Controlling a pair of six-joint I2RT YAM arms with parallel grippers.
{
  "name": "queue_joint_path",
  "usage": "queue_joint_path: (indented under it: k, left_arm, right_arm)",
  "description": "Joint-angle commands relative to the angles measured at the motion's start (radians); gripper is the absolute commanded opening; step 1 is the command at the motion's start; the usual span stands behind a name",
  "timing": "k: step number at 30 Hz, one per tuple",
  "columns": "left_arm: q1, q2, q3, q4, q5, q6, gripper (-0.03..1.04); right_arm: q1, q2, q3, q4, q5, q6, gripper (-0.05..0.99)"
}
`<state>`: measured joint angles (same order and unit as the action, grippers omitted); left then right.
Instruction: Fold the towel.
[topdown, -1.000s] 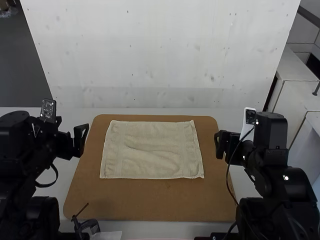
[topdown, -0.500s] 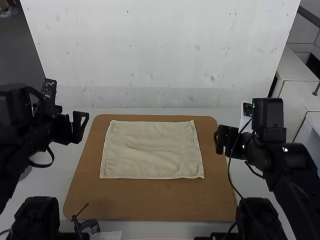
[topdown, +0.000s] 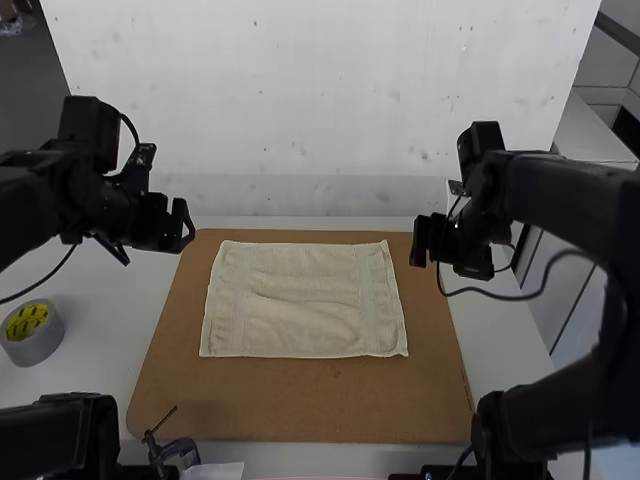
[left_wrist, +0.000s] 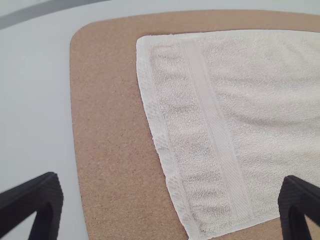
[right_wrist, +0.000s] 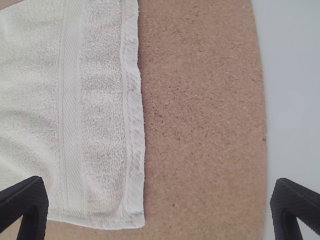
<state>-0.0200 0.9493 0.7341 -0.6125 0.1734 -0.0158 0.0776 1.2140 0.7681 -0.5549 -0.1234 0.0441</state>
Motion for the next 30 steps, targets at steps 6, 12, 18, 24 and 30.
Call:
queue_joint_path:
  k: [6, 12, 18, 24, 30]
  left_arm:
    - [-0.011, 0.238, 0.080, 0.019, -0.032, -0.018, 0.95]
    - [-0.012, 0.302, 0.097, 0.042, -0.043, -0.019, 0.94]
    - [-0.012, 0.299, 0.102, 0.049, -0.048, -0.019, 0.94]
    - [-0.018, 0.301, 0.100, 0.043, -0.048, -0.019, 0.94]
    - [-0.017, 0.313, 0.100, 0.049, -0.046, -0.010, 0.94]
  right_arm:
    - [0.099, 0.378, 0.214, 0.030, 0.001, -0.004, 0.97]
    - [0.137, 0.627, 0.385, 0.046, 0.022, -0.007, 0.97]
    - [0.177, 0.826, 0.570, 0.027, 0.103, -0.007, 0.96]
    - [0.206, 0.973, 0.720, -0.014, 0.107, 0.030, 0.96]
    - [0.212, 1.069, 0.801, -0.022, 0.156, 0.056, 0.96]
